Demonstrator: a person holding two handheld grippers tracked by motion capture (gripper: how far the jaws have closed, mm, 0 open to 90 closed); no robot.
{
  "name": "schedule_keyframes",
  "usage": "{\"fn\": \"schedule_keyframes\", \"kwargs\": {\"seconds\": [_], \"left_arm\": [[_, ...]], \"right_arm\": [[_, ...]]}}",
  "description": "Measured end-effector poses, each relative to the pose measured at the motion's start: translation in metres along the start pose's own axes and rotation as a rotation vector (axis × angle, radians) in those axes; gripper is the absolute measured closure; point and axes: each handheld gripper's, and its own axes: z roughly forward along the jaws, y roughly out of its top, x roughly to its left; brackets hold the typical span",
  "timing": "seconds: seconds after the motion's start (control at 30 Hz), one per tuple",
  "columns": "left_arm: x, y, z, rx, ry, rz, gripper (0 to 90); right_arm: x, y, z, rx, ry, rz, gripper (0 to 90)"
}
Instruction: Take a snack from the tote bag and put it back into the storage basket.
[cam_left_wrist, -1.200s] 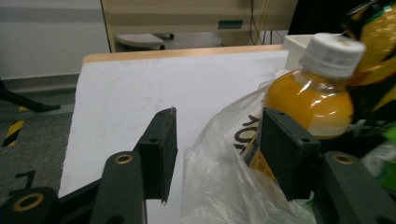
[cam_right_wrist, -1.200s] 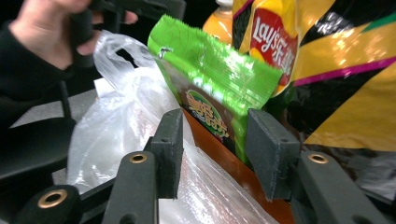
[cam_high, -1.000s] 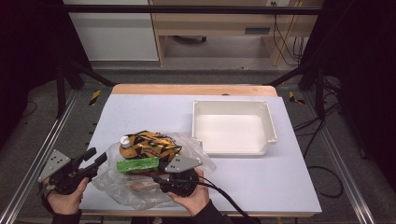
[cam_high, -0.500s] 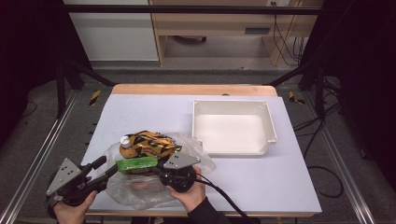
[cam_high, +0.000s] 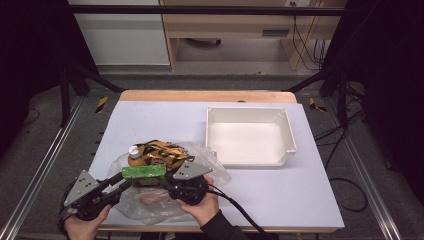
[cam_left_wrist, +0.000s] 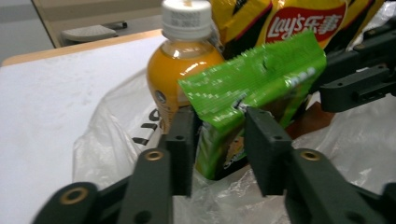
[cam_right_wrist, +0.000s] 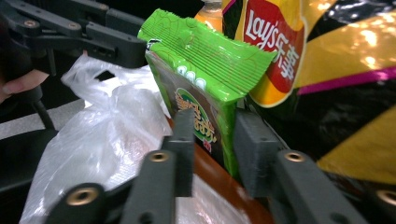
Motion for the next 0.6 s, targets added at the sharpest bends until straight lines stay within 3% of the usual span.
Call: {"fn": "schedule_keyframes", "kwargs": {"seconds": [0.1,0.2,0.3,0.33,0.4,0.5,0.6], "left_arm": [[-0.001,0.0,0.003,0.013,-0.001,0.004,72.6],[-0.002,-0.001,0.005,0.029,0.017,0.019,74.4],[0.0,-0.001,0.005,0.028,0.018,0.016,74.9],[0.001,-0.001,0.006,0.028,0.02,0.019,74.9],[0.001,-0.001,0.006,0.029,0.009,0.026,77.3],[-0.001,-0.002,0.005,0.031,-0.015,0.031,82.7],[-0.002,-0.002,0.005,0.034,-0.017,0.039,84.9]], "right_arm": [[0.0,0.0,0.004,0.0,-0.009,-0.01,65.6],[0.001,0.001,0.008,-0.007,-0.014,-0.016,66.3],[0.002,0.002,0.008,-0.005,-0.022,-0.027,77.1],[0.002,0.002,0.008,-0.005,-0.022,-0.027,77.1],[0.001,0.002,0.009,-0.004,-0.02,-0.019,74.6],[-0.001,0.002,0.011,-0.014,-0.043,-0.022,63.6],[-0.003,0.004,0.015,-0.019,-0.061,-0.022,62.8]]}}
